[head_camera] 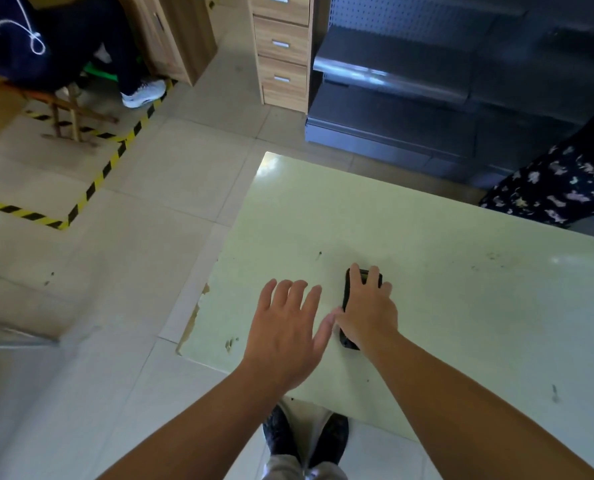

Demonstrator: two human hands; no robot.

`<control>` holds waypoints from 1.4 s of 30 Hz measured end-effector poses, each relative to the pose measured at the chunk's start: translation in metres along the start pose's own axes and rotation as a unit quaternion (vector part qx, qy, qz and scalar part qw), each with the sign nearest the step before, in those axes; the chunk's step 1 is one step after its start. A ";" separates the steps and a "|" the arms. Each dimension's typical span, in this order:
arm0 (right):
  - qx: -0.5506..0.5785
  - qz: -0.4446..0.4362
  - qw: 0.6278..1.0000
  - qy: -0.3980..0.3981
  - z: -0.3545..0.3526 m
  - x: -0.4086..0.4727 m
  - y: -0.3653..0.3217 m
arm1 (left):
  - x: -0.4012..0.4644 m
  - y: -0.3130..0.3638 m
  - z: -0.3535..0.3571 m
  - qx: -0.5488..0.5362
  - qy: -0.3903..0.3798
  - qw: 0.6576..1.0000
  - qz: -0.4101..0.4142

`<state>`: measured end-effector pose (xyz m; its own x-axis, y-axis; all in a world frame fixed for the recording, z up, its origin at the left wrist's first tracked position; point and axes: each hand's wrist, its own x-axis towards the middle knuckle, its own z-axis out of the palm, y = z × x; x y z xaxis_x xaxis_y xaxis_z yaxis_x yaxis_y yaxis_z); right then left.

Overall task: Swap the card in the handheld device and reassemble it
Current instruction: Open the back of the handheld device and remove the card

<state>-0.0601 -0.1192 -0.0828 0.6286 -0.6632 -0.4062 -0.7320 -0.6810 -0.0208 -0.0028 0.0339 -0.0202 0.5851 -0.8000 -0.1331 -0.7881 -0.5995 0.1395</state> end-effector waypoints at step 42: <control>-0.070 -0.454 0.884 0.088 -0.239 -0.156 0.113 | -0.051 0.100 -0.100 -0.897 -0.310 0.313 -0.041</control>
<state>-0.1781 -0.1663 0.1962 0.9804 0.1459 -0.1322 0.1262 -0.9811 -0.1468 -0.0920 0.0125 0.0989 0.0024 -0.9552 -0.2961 0.9255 -0.1100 0.3625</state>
